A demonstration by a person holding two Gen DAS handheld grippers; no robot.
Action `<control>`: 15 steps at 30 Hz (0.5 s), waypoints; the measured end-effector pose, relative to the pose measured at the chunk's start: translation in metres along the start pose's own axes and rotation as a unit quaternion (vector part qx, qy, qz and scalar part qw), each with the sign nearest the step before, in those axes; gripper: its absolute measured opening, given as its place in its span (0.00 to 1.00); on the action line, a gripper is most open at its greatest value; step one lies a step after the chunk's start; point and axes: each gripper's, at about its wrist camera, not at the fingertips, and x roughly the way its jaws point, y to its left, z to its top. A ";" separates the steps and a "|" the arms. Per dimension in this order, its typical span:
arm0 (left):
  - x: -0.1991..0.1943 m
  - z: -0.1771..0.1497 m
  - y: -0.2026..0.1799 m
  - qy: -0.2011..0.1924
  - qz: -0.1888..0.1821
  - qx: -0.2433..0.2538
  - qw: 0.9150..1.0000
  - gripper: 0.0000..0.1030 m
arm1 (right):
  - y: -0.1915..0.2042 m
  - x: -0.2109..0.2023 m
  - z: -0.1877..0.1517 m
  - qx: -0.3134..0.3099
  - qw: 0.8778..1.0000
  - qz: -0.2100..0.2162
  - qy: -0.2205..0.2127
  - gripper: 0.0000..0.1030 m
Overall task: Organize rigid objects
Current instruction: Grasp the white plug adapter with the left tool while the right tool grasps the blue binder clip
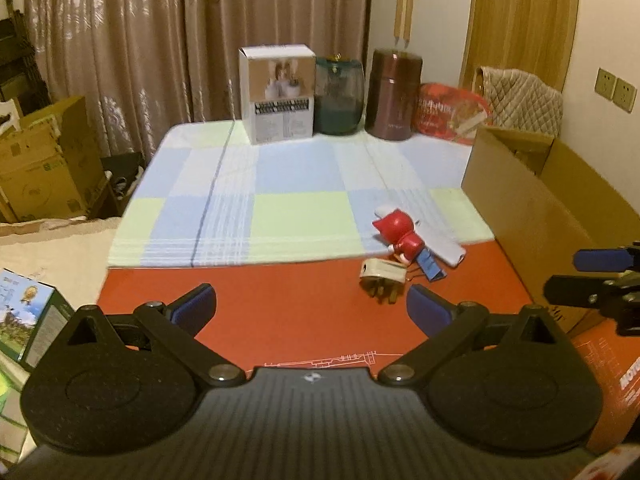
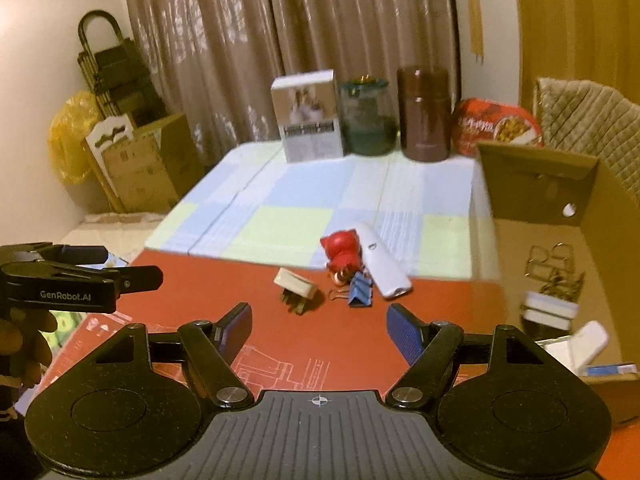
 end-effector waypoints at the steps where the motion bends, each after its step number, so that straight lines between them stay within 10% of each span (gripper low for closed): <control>1: 0.008 -0.001 0.000 0.002 -0.003 0.003 1.000 0.97 | -0.001 0.010 -0.002 -0.002 1.000 0.000 0.005 0.70; 15: 0.106 0.000 0.005 0.034 -0.036 0.007 0.999 0.96 | -0.029 0.125 0.001 -0.004 0.998 -0.010 0.068 0.43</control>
